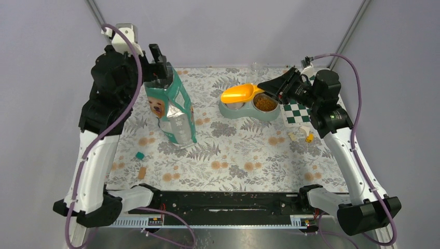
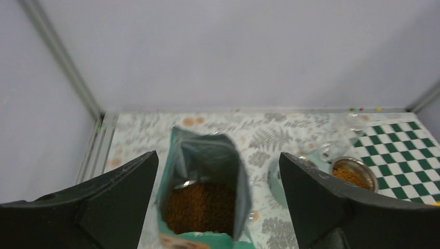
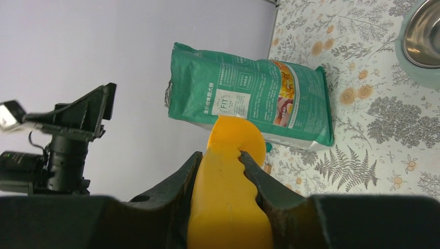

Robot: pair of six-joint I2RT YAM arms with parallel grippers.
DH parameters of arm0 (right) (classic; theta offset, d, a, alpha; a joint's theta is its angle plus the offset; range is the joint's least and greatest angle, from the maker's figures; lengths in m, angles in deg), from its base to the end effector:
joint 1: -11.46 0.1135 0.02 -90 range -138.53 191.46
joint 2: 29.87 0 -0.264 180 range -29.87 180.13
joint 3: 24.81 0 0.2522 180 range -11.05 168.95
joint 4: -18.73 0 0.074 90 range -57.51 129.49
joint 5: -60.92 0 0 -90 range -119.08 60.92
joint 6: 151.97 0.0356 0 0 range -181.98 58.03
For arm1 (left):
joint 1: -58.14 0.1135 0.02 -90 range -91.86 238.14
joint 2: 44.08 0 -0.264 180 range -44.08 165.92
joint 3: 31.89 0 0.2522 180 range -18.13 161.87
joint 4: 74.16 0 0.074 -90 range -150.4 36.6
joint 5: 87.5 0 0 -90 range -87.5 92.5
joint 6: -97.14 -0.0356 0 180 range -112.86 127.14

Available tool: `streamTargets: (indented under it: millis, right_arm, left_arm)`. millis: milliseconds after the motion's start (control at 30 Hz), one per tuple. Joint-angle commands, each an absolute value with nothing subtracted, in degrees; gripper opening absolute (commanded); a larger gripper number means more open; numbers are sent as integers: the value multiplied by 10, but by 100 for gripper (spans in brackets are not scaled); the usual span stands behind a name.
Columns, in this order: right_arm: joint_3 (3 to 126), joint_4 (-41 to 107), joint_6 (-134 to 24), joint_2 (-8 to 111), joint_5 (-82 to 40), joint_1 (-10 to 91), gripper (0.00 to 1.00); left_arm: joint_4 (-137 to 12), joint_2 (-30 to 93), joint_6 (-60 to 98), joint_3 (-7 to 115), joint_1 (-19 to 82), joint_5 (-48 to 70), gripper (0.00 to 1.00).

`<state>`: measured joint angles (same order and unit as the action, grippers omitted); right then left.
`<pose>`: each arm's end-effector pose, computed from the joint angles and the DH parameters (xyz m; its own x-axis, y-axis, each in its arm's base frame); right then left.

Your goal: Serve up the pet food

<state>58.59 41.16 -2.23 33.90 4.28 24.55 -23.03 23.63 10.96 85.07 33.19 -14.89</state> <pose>0.2337 0.0744 0.4300 -0.6494 0.5897 -0.4801 -0.3238 0.3568 0.8763 0.1789 -0.0715 0.5453 -0.0385 -0.0522 -0.9979 0.1294 0.9900 -0.0568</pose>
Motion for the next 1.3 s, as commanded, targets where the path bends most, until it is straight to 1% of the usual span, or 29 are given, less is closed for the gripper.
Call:
streamTargets:
  millis: [0, 67, 267, 333, 433, 500, 533, 600, 733, 967, 1133, 1267]
  right_arm:
    - [616, 414, -49, 345, 37, 249, 0]
    - [620, 416, -52, 350, 38, 249, 0]
    - [623, 416, -56, 360, 43, 248, 0]
    - [623, 416, -58, 363, 43, 248, 0]
    - [625, 416, -60, 367, 44, 248, 0]
    - [627, 416, -60, 369, 44, 247, 0]
    - [628, 416, -61, 369, 44, 247, 0]
    - [630, 416, -63, 369, 42, 247, 0]
    - [633, 417, -64, 368, 40, 245, 0]
    - [642, 439, -80, 353, 23, 241, 0]
    - [635, 441, -81, 339, 14, 240, 0]
    - [630, 440, -79, 331, 7, 241, 0]
  left_arm:
    - [-118, 284, 226, 868, 416, -120, 85]
    - [-102, 292, 245, 858, 453, -93, 80]
    - [-78, 314, 254, 823, 521, -60, 75]
    - [-76, 315, 254, 811, 532, -44, 69]
    - [-69, 321, 247, 805, 537, -1, 54]
    - [-62, 327, 241, 808, 538, 16, 39]
    - [-60, 328, 238, 808, 539, 19, 30]
    - [-63, 330, 234, 811, 539, 21, 0]
    - [-80, 329, 208, 837, 542, 13, 0]
    - [-97, 345, 187, 945, 587, -4, 0]
    - [-155, 340, 218, 955, 622, -1, 0]
    - [-178, 353, 221, 968, 629, 44, 0]
